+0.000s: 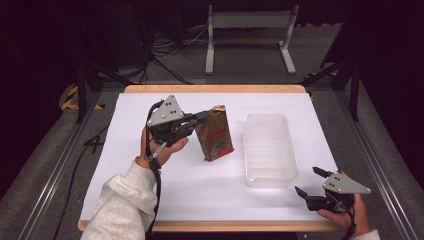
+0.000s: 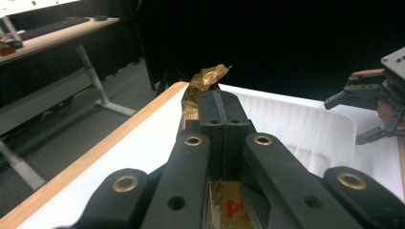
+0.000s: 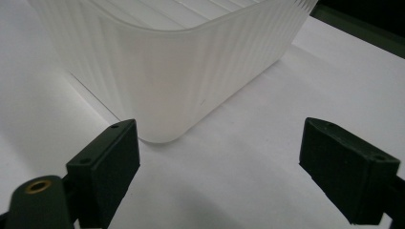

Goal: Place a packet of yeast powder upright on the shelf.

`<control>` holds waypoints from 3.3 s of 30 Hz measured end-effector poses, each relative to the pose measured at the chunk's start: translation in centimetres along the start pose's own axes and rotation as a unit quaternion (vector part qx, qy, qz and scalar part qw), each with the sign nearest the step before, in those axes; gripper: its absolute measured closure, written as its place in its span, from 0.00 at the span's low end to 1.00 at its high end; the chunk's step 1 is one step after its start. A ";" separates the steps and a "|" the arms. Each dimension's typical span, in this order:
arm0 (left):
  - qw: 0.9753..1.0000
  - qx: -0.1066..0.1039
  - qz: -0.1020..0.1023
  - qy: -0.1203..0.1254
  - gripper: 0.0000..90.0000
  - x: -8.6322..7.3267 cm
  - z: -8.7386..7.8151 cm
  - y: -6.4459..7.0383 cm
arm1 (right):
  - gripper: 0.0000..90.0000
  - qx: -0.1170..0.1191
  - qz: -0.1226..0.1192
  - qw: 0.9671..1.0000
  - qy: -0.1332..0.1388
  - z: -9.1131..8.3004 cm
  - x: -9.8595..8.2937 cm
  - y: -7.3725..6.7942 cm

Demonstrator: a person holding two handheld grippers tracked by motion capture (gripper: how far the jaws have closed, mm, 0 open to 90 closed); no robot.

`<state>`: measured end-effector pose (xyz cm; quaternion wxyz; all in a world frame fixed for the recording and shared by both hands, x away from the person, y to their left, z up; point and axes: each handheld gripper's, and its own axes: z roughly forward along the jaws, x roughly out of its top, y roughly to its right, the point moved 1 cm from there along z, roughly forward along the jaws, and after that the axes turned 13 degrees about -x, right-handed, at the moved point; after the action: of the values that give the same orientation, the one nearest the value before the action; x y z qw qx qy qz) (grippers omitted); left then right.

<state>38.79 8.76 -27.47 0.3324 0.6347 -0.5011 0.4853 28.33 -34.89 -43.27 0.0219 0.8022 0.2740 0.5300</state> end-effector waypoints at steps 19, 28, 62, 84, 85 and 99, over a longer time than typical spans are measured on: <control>0.999 -0.051 0.012 0.013 1.00 2.5 4.8 0.3 | 0.16 0.004 0.002 1.000 0.001 -0.2 -0.1 0.1; 0.997 -0.075 0.027 0.011 1.00 3.5 6.7 1.5 | 0.16 0.003 0.002 1.000 0.001 -0.2 -0.1 0.1; 0.988 -0.140 0.057 -0.014 1.00 3.6 13.2 2.7 | 0.16 0.006 0.004 1.000 0.000 -0.3 -0.4 0.2; 0.983 -0.157 0.095 -0.023 1.00 3.6 15.1 2.2 | 0.16 0.010 0.005 1.000 -0.002 -0.3 -0.5 0.2; 0.983 -0.156 0.095 -0.027 1.00 3.4 15.2 2.3 | 0.16 0.010 0.006 1.000 -0.002 -0.3 -0.5 0.2; 0.981 -0.175 0.074 -0.031 1.00 1.3 16.1 2.9 | 0.16 0.010 0.006 1.000 0.000 -0.4 -0.5 0.2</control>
<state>40.63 -7.04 -31.37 0.3858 0.5426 -0.6337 0.3939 27.93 -35.36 -43.41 0.0105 0.8043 0.2742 0.5271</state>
